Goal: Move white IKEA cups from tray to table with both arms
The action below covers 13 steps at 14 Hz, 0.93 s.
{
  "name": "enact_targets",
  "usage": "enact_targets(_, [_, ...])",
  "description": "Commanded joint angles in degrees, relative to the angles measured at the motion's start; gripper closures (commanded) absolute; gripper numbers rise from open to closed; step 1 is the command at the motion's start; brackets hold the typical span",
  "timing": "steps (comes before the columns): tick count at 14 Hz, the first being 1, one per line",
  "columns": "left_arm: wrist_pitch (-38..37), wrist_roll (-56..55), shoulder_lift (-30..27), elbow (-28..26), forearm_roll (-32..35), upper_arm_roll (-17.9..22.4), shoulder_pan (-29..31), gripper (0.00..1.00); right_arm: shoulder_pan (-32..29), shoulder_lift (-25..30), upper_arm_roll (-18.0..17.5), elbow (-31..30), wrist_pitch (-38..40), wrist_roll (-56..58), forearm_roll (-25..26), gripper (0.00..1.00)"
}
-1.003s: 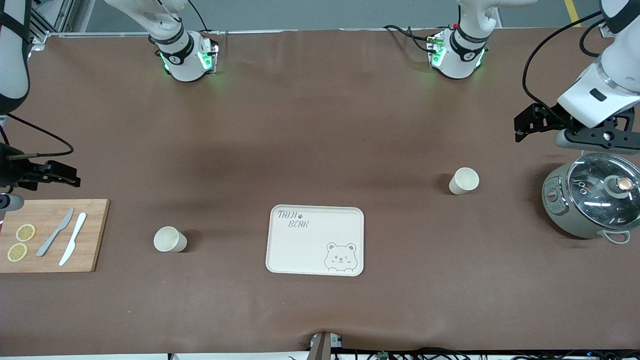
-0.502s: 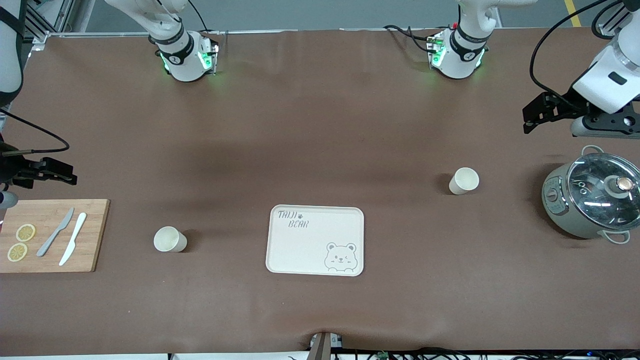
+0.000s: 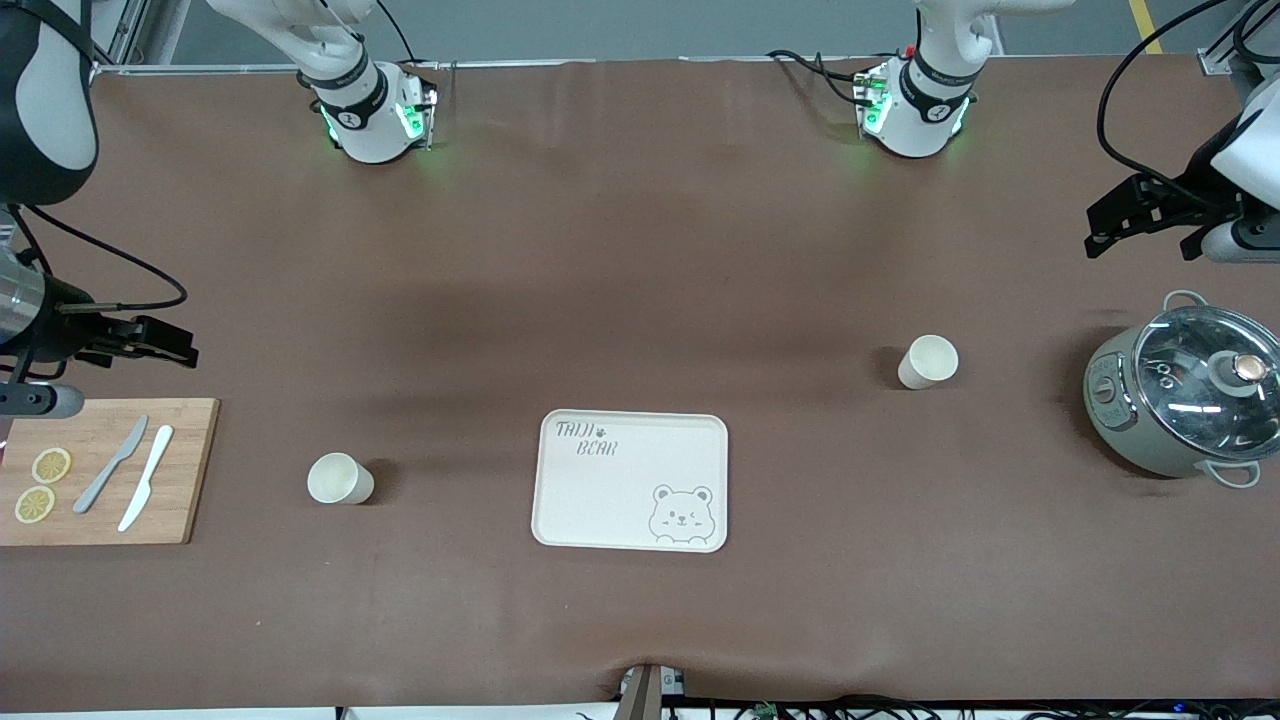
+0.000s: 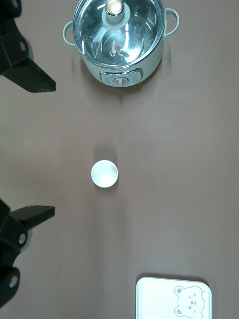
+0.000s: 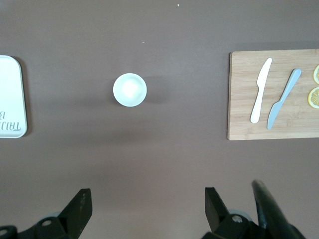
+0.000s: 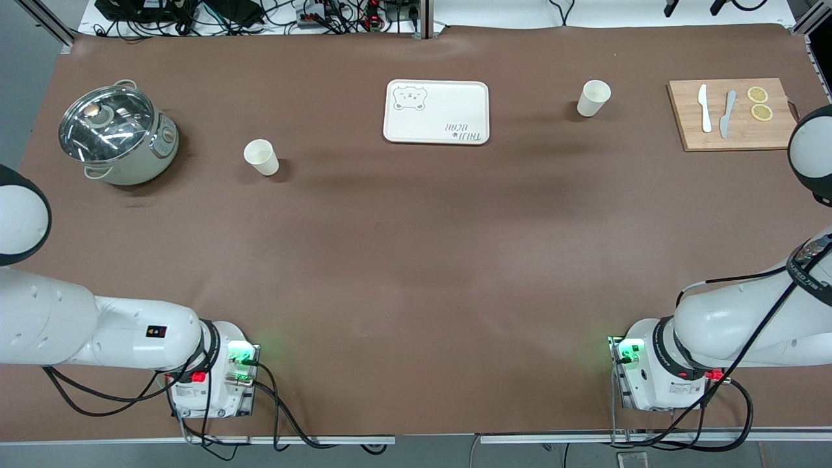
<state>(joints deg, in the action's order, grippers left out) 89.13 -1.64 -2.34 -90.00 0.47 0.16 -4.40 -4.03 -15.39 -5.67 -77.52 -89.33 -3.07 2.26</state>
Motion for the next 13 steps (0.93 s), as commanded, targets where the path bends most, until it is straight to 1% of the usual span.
enact_targets(1, [-0.98,0.49,-0.65,0.35,-0.82,0.45,-0.52,0.00,1.73,0.27,0.05,0.87,1.09,-3.60,-0.94,0.00])
enact_targets(5, [-0.80,0.49,-0.56,0.35,-0.91,0.45,-0.52,0.00,3.94,0.27,0.05,0.88,1.61,-7.82,-0.94,0.00])
enact_targets(13, [-0.80,0.41,-0.56,0.35,-0.91,0.45,-0.52,0.00,4.11,0.27,-0.04,0.79,1.61,-7.91,-0.85,0.00])
